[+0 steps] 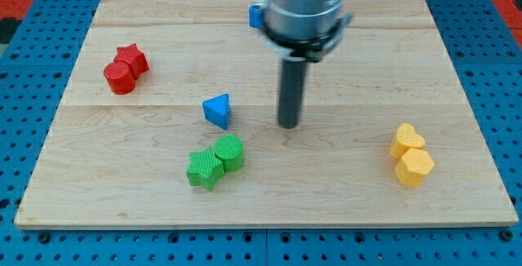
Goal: Push the blue triangle into the blue cube
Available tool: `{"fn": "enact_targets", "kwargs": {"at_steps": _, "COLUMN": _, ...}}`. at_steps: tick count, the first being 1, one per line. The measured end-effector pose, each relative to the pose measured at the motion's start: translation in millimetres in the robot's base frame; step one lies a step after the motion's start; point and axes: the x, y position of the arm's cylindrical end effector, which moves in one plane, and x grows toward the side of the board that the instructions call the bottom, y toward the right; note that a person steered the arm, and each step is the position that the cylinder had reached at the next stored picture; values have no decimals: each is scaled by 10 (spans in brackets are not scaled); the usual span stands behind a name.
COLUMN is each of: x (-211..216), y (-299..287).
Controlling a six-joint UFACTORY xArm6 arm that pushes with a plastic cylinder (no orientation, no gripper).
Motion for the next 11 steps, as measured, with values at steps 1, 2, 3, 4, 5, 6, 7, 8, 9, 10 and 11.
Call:
{"fn": "enact_targets", "kwargs": {"at_steps": 1, "x": 42, "y": -622}}
{"fn": "enact_targets", "kwargs": {"at_steps": 2, "x": 62, "y": -1059}}
{"fn": "enact_targets", "kwargs": {"at_steps": 3, "x": -187, "y": -1301}}
{"fn": "enact_targets", "kwargs": {"at_steps": 4, "x": -301, "y": -1271}}
{"fn": "enact_targets", "kwargs": {"at_steps": 5, "x": -276, "y": -1067}}
{"fn": "enact_targets", "kwargs": {"at_steps": 6, "x": -409, "y": -986}}
{"fn": "enact_targets", "kwargs": {"at_steps": 7, "x": -509, "y": -879}}
{"fn": "enact_targets", "kwargs": {"at_steps": 8, "x": -753, "y": -846}}
{"fn": "enact_targets", "kwargs": {"at_steps": 9, "x": -967, "y": -716}}
{"fn": "enact_targets", "kwargs": {"at_steps": 10, "x": -1114, "y": -571}}
{"fn": "enact_targets", "kwargs": {"at_steps": 11, "x": -1192, "y": -388}}
